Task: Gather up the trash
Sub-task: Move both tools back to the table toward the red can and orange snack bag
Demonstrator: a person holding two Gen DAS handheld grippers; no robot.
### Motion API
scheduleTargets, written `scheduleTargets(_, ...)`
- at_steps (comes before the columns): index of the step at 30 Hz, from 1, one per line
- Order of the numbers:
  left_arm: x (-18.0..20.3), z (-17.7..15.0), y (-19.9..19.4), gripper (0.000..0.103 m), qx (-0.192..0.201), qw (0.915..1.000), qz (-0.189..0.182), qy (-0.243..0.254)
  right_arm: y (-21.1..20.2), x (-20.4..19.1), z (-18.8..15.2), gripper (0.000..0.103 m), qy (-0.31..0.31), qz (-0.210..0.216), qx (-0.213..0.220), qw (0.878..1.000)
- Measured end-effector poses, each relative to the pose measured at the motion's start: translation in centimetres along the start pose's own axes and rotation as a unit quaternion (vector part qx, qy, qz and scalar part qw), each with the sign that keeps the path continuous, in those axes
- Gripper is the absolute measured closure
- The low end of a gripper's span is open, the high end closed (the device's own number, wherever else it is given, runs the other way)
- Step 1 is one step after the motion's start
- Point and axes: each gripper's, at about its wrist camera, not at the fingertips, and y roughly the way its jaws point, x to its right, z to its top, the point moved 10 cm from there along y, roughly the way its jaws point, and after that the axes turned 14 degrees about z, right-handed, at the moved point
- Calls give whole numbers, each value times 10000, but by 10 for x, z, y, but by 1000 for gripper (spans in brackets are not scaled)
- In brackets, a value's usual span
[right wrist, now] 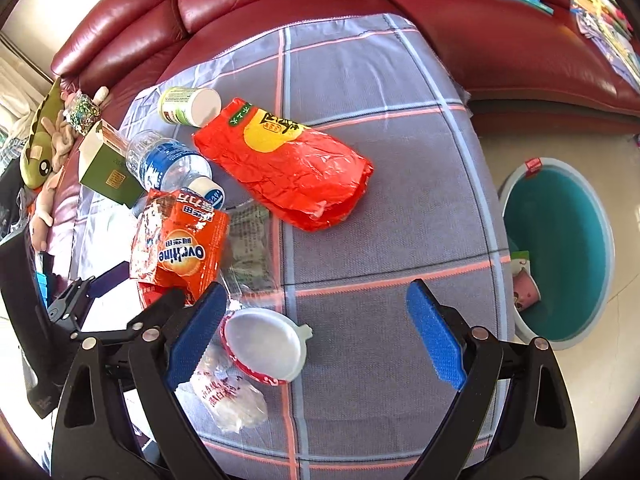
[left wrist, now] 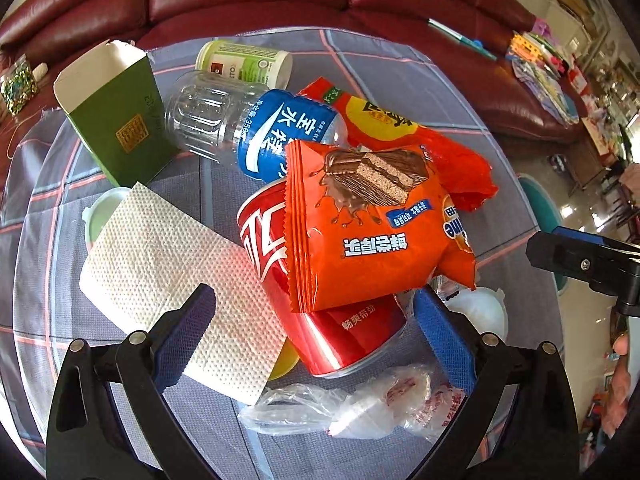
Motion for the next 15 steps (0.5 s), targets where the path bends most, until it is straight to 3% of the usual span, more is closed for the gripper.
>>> scheduleTargets(2, -1, 1, 3, 4, 13, 9999, -119, -105, 5, -4, 3, 15, -12, 27, -39, 10000)
scheduleTargets(5, -5, -1, -1, 29, 35, 9977, -618, -279, 12, -15, 9, 15, -60, 147, -99, 9998)
scheduleTargets(7, -9, -3, -6, 36, 114, 9974, -667, -259, 19, -24, 13, 15, -101, 230, -151, 9996)
scheduleTargets(11, -14, -9, -13, 38, 166, 9967, -767, -199, 37, -53, 18, 15, -203, 568, -305, 9977)
scheduleTargets(15, -22, -10, -13, 36, 183, 9960, -853, -215, 56, -79, 24, 16, -425, 623, -411, 9963)
